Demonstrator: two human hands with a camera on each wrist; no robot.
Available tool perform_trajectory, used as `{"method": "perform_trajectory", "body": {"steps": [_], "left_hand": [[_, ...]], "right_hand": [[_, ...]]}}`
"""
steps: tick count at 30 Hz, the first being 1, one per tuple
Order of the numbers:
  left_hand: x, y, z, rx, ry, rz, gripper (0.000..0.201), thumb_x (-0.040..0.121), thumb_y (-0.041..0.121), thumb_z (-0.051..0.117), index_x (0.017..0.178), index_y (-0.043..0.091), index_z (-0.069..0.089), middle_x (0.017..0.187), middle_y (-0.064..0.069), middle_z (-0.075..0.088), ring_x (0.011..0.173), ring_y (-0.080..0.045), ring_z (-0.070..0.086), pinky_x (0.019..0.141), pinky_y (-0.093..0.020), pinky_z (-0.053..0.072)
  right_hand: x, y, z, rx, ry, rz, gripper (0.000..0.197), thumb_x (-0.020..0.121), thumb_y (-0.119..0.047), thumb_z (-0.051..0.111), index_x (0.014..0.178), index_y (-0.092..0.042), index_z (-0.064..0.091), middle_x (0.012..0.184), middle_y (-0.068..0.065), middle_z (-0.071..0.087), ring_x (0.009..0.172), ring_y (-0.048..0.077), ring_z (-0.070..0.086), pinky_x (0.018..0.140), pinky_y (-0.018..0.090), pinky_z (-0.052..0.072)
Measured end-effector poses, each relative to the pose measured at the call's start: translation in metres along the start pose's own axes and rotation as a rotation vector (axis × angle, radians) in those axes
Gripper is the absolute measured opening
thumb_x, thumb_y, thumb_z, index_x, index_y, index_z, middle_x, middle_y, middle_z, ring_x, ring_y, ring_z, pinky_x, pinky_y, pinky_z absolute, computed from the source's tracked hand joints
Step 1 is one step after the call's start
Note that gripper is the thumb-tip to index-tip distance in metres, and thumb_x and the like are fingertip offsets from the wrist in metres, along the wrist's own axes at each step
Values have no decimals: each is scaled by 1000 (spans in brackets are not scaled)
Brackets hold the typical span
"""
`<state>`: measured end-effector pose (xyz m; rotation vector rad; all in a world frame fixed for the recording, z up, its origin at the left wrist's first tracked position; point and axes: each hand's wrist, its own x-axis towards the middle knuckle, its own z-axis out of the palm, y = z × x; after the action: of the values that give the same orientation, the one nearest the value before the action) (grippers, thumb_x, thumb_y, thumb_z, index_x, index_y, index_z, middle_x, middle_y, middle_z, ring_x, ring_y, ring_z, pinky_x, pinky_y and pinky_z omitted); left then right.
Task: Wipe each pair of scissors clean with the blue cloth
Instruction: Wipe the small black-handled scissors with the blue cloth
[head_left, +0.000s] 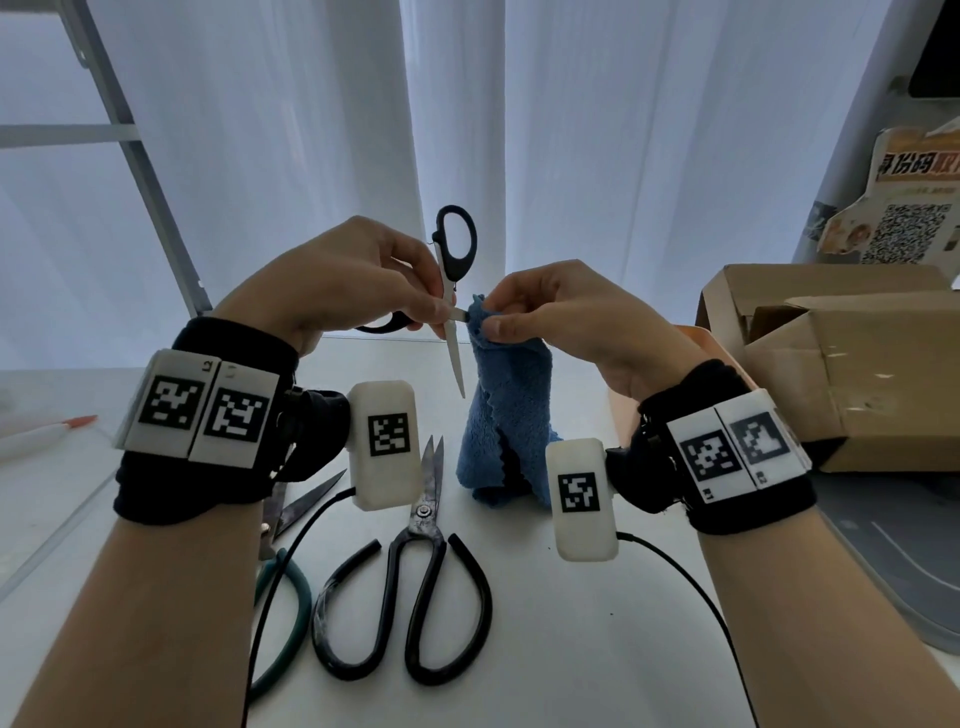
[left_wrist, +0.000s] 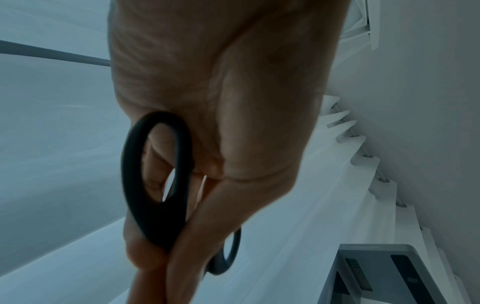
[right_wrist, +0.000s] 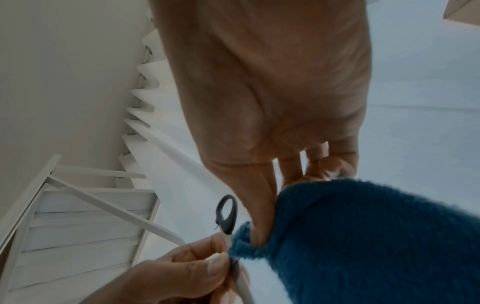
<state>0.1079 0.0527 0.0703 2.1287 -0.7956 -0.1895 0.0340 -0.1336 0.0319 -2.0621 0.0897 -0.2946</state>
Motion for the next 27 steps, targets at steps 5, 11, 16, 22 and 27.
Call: {"method": "perform_trajectory", "body": {"steps": [5, 11, 16, 22, 27], "left_hand": [[0, 0, -1, 29, -4, -6, 9, 83, 7, 75, 89, 4, 69, 77, -1, 77, 66, -6, 62, 79, -26, 43], [-1, 1, 0, 41, -7, -12, 8, 84, 8, 75, 89, 5, 69, 77, 0, 78, 63, -1, 63, 74, -20, 40], [0, -2, -1, 61, 6, -27, 10, 84, 6, 75, 92, 3, 69, 78, 0, 78, 71, -8, 65, 77, -21, 42], [-4, -3, -9, 62, -2, -37, 11, 85, 13, 76, 91, 7, 70, 80, 2, 78, 75, -10, 61, 81, -26, 40], [-2, -2, -5, 67, 4, -45, 9, 84, 13, 77, 86, 8, 70, 76, 1, 77, 65, -6, 60, 72, -24, 39]], "right_hand": [[-2, 2, -1, -5, 14, 29, 4, 88, -9, 72, 90, -12, 70, 61, -14, 60, 49, -9, 50, 45, 3, 33], [-1, 5, -4, -19, 67, 57, 11, 87, -10, 72, 97, -5, 73, 70, -7, 60, 51, -9, 50, 46, 3, 33], [2, 9, -1, -56, 111, 83, 4, 88, -15, 73, 91, -16, 70, 82, -3, 62, 82, 9, 56, 69, 20, 39], [8, 23, -10, -65, 356, 90, 7, 92, -21, 68, 98, -18, 64, 93, 1, 67, 82, 12, 60, 60, 18, 41], [3, 10, -5, 190, 113, -97, 4, 99, -15, 58, 102, -15, 61, 86, 5, 66, 80, 15, 59, 72, 27, 47]]}}
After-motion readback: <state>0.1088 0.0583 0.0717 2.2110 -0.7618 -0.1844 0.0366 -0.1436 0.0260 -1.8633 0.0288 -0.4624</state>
